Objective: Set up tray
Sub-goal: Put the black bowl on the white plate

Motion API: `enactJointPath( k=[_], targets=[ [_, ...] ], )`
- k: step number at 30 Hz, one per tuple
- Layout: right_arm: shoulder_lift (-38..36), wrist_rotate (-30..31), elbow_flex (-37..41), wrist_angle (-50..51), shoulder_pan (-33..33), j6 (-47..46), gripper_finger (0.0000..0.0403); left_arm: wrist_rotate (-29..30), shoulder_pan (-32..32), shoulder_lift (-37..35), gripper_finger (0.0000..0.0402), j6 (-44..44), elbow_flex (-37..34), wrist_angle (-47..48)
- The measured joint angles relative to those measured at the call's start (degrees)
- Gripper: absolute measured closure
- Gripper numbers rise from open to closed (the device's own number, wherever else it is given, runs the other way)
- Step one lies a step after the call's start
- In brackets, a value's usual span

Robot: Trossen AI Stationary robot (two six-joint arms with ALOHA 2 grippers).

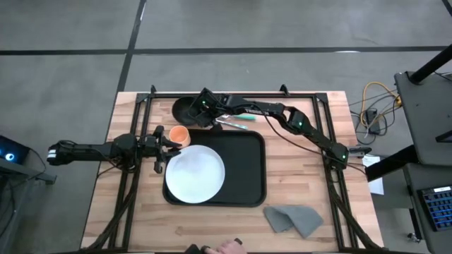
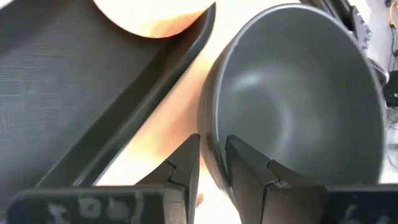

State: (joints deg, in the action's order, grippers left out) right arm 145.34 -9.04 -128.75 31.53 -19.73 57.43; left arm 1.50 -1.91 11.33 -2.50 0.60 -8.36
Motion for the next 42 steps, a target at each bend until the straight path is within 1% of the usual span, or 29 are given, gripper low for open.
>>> enactJointPath(
  k=[5,7,9,11,14,18,21,28,37,42],
  targets=[
    [0.0,0.4,0.3,1.1,0.0,1.2,0.0335,0.0,0.0,0.0,0.0283,0.0,0.0,0.0],
    [0.0,2.4,0.3,1.1,0.0,1.3,0.0339,0.0,0.0,0.0,0.0283,0.0,0.0,0.0],
    [0.0,5.4,0.3,1.4,0.0,1.6,0.0352,0.0,0.0,0.0,0.0283,0.0,0.0,0.0],
    [0.0,7.6,0.3,2.2,0.1,2.2,0.0379,0.0,0.0,0.0,0.0283,0.0,0.0,0.0],
    [0.0,7.8,0.3,2.7,0.1,2.2,0.0392,0.0,0.0,0.0,0.0283,0.0,0.0,0.0],
    [0.0,7.8,-0.4,2.6,0.1,-0.2,0.0394,0.0,0.0,0.0,0.0283,0.0,0.0,0.0],
    [0.0,9.5,-1.4,2.6,0.1,-1.7,0.0394,0.0,0.0,0.0,0.0283,0.0,0.0,0.0],
    [-0.6,11.3,-6.3,3.9,0.5,-4.3,0.0394,0.0,0.0,0.0,0.0283,0.0,0.0,0.0],
    [-5.2,18.4,-6.0,5.9,2.9,-4.7,0.0395,0.0,0.0,0.0,0.0283,0.0,0.0,0.0],
    [-9.0,19.7,-6.0,8.7,4.4,-4.6,0.0395,0.0,0.0,0.0,0.0283,0.0,0.0,0.0]
  ],
)
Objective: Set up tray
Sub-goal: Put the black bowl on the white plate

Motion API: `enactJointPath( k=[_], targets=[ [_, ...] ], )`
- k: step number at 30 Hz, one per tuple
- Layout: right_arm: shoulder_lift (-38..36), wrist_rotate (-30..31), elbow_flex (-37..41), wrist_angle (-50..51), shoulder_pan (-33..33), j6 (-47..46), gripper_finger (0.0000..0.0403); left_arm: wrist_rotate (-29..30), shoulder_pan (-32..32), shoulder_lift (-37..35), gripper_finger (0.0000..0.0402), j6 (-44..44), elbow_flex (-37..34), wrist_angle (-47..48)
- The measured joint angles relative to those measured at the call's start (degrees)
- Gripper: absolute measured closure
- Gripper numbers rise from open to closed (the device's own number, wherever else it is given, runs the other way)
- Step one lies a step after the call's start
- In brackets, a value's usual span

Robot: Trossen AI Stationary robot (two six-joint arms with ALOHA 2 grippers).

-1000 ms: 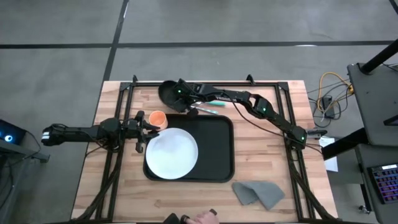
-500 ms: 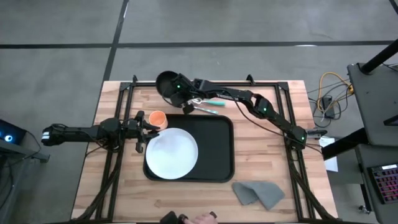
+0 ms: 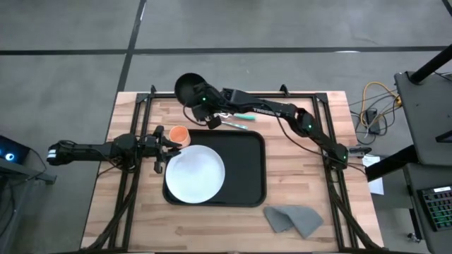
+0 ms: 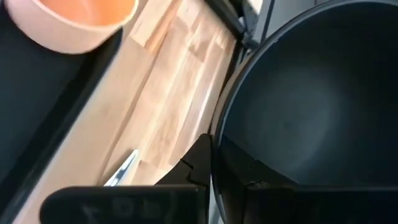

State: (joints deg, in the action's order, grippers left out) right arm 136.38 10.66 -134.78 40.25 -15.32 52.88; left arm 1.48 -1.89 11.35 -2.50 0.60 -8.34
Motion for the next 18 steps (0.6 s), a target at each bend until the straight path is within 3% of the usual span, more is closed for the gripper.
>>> enactJointPath(
  k=[18],
  targets=[
    [-12.6,-0.2,0.0,21.1,8.3,-6.4,0.0395,0.0,0.0,0.3,0.0283,0.0,0.0,0.0]
  ],
)
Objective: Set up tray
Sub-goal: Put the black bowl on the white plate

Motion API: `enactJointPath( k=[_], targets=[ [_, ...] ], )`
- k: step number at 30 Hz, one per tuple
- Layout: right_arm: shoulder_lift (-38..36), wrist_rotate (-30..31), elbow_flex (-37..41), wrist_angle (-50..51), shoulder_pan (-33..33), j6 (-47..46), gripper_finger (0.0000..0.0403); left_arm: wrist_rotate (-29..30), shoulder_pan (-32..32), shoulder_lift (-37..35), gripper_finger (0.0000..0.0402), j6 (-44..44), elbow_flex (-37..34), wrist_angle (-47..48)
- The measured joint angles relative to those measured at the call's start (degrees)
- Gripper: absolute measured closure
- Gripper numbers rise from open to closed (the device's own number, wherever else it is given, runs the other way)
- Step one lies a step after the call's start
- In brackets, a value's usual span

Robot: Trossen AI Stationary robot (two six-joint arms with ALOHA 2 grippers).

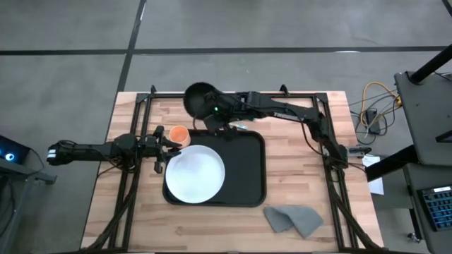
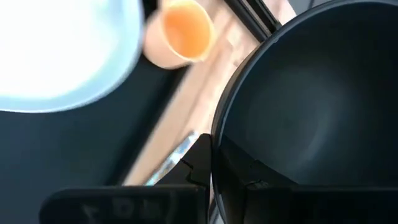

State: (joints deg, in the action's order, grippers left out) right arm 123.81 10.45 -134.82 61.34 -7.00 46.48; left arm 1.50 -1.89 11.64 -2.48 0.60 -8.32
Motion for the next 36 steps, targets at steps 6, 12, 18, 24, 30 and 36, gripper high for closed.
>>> enactJointPath(
  k=[6,12,18,24,30,36],
  targets=[
    [-1.0,-1.8,0.0,5.3,4.2,0.4,0.0395,0.0,0.0,0.0,0.0283,0.0,0.0,0.0],
    [-1.0,-10.8,0.0,6.9,6.9,0.0,0.0395,0.0,0.0,0.0,0.0283,0.0,0.0,0.0],
    [-0.9,-11.1,0.0,7.9,9.3,1.5,0.0395,0.0,0.0,0.0,0.0283,0.0,0.0,0.0],
    [1.7,-12.8,0.0,8.6,10.7,2.7,0.0395,0.0,0.0,0.0,0.0283,0.0,0.0,0.0],
    [4.5,-15.0,0.1,9.0,10.7,3.6,0.0395,0.0,0.0,0.0,0.0283,0.0,0.0,0.0],
    [7.1,-15.6,0.1,8.5,10.9,5.3,0.0395,0.0,0.0,0.0,0.0283,0.0,0.0,0.0]
  ],
)
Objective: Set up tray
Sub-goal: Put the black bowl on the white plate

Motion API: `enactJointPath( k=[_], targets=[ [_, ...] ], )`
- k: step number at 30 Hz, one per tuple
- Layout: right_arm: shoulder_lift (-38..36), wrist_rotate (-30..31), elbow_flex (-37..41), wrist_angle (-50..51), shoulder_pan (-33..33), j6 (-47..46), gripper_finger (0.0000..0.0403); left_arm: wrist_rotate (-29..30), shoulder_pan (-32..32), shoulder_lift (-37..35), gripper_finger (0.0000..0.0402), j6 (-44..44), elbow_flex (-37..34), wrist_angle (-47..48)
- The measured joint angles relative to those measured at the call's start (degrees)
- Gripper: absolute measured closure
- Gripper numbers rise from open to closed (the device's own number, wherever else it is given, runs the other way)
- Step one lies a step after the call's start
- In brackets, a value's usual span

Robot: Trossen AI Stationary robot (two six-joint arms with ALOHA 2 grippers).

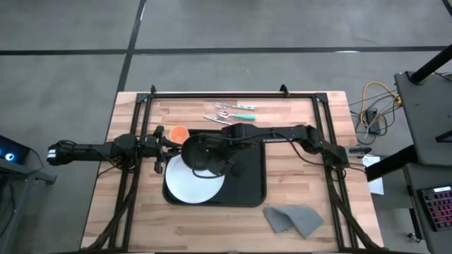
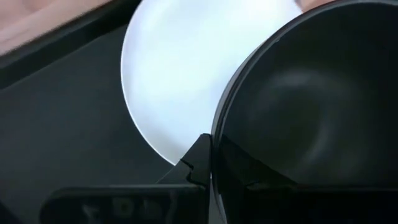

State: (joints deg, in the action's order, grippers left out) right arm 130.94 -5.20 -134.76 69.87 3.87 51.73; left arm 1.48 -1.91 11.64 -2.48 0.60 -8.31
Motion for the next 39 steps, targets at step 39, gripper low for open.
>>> enactJointPath(
  k=[39],
  targets=[
    [10.7,-2.6,1.0,-6.8,2.6,2.4,0.0395,0.0,0.0,0.0,0.0283,0.0,0.0,0.0]
  ],
)
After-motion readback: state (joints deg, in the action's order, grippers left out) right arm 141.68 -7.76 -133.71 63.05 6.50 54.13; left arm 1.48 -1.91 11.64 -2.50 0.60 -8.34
